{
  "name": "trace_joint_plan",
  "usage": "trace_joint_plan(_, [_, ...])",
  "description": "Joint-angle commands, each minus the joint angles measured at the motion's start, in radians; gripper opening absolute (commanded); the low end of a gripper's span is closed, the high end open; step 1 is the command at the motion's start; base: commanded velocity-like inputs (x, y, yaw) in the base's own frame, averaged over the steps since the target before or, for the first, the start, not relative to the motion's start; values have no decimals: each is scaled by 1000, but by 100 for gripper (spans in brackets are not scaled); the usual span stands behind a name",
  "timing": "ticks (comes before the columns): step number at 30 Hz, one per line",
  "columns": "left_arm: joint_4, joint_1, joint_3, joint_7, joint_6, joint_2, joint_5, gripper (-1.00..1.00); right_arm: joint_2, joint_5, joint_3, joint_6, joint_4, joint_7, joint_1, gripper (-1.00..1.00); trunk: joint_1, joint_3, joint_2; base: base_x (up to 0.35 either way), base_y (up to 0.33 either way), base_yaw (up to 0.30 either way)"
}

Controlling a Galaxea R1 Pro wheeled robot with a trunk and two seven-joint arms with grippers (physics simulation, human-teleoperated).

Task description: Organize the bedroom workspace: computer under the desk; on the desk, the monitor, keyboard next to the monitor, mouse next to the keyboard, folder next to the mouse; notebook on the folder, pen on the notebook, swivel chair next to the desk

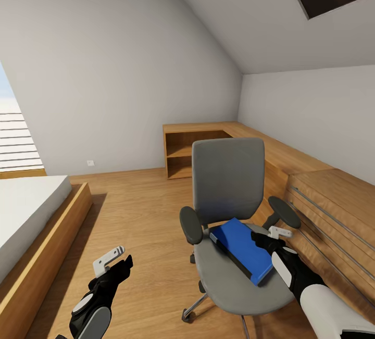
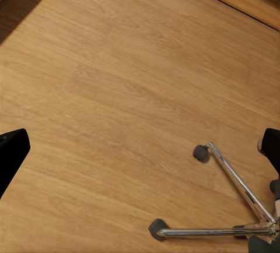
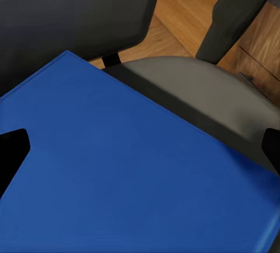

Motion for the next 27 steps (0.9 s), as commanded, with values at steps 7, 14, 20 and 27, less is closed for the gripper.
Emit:
trace_joint_plan(7, [-1, -1, -2, 7, 4, 1, 3, 100, 0, -7, 1, 6, -3, -2, 0, 100, 0, -1, -1, 0, 0, 0])
trace_joint_plan(14, [-1, -1, -2, 7, 4, 1, 3, 100, 0, -7, 0, 6, -3, -2, 0, 100, 0, -1, -1, 145, 0, 0])
trace_joint_plan(20, [-1, -1, -2, 7, 4, 1, 3, 100, -1, -7, 0, 6, -3, -2, 0, 100, 0, -1, -1, 128, 0, 0])
trace_joint_plan(27, [-1, -1, -2, 7, 4, 1, 3, 100, -1, -7, 0, 6, -3, -2, 0, 100, 0, -1, -1, 80, 0, 0])
